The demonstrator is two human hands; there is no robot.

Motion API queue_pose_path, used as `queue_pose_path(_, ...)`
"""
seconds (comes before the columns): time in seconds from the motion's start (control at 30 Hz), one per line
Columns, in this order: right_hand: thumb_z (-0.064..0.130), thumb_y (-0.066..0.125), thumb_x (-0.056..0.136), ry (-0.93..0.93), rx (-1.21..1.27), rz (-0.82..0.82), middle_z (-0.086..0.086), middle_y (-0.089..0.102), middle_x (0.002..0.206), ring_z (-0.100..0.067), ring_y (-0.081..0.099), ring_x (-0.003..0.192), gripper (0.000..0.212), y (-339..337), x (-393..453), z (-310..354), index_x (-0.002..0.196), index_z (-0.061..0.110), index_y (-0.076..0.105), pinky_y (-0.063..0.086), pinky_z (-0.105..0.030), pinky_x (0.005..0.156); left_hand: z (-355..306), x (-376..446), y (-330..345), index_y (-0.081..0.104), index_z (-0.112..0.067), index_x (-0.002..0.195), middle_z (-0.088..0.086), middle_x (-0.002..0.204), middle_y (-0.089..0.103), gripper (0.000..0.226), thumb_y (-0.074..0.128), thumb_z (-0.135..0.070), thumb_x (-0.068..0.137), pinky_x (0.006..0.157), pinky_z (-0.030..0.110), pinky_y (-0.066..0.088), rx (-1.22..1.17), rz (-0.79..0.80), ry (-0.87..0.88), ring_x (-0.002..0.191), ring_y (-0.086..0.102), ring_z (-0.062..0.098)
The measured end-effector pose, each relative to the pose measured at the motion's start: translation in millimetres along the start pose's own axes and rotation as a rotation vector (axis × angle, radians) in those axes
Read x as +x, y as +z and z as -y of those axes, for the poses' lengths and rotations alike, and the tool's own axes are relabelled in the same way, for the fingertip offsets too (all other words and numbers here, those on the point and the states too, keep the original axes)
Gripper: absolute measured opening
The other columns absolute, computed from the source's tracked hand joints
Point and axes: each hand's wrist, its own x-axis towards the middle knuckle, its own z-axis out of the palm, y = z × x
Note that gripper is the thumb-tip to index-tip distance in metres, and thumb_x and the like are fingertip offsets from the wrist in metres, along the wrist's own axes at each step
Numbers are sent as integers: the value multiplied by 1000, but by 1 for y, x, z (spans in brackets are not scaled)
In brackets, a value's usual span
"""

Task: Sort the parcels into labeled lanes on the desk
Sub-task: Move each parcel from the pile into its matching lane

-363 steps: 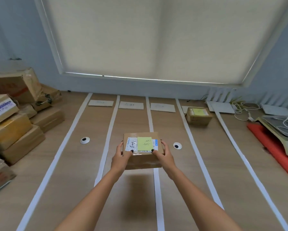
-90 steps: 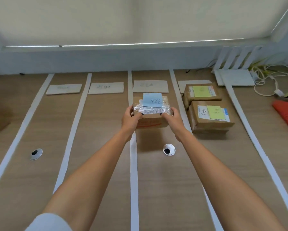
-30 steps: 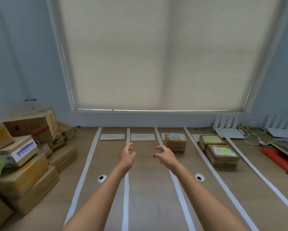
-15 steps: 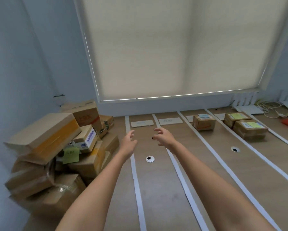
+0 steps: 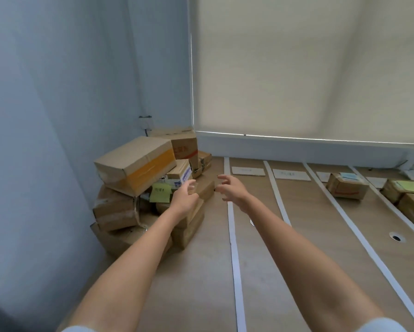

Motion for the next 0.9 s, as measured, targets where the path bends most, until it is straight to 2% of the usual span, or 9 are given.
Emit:
queue_pose_path(0.07,13,58,87,-10,5,39,-15,49,129,-26,53,112,54,20,3,8,138,12,42,49,-38,90,8,-1,-23,42,-20,137,7,136,49,47,48,-7,92,72,20,47,-4,-27,-14,112,51,19)
queue_pose_path(0.13,13,58,87,-12,11,81,-15,50,131,-27,53,114,54,39,6,15,138,11,41,50,-37,90,16,-3,-45,44,-20,136,6,132,52,46,48,-6,92,62,14,42,5,-55,-19,98,53,13)
queue_pose_path(0.2,13,58,87,-4,-9,122,-13,50,132,-27,53,115,55,59,10,21,139,10,40,51,-39,92,25,-8,-68,45,-20,135,4,129,53,46,47,-7,91,68,17,45,29,-68,-29,91,53,9)
queue_pose_path(0.3,12,58,86,-6,-34,174,-12,51,132,-26,52,113,55,88,15,30,138,11,39,49,-42,96,42,-16,-102,48,-19,132,6,126,56,44,48,-7,90,89,32,48,46,-68,-75,108,53,18)
queue_pose_path(0.37,12,58,85,-30,-51,189,-12,49,133,-25,51,114,58,102,21,37,139,11,37,48,-42,98,56,-20,-126,53,-17,126,8,122,59,38,47,-6,90,90,34,48,48,-113,-94,108,55,22)
queue_pose_path(0.47,13,58,84,-63,-33,170,-12,51,131,-22,52,108,59,113,35,57,139,11,37,49,-38,93,72,-21,-162,59,-15,115,12,117,61,27,45,-8,93,82,35,50,31,-226,-150,95,59,23)
queue_pose_path(0.6,19,59,87,-121,-16,106,-12,49,134,-26,51,117,59,112,63,87,140,11,34,48,-37,92,82,-10,-201,53,-10,125,16,120,59,33,48,-10,93,81,38,51,-56,-392,-234,93,58,24)
queue_pose_path(0.77,29,55,90,-143,-53,-3,-12,45,138,-28,48,122,61,105,110,113,142,8,31,44,-46,102,84,13,-219,39,-11,139,16,134,50,44,44,-15,96,103,45,42,-123,-469,-245,120,50,30)
queue_pose_path(0.9,38,44,93,-132,-95,6,-13,46,139,-31,46,124,57,109,147,125,141,8,34,41,-47,105,80,46,-212,25,-12,146,13,148,35,49,36,-20,99,110,44,32,-196,-464,-254,134,36,30)
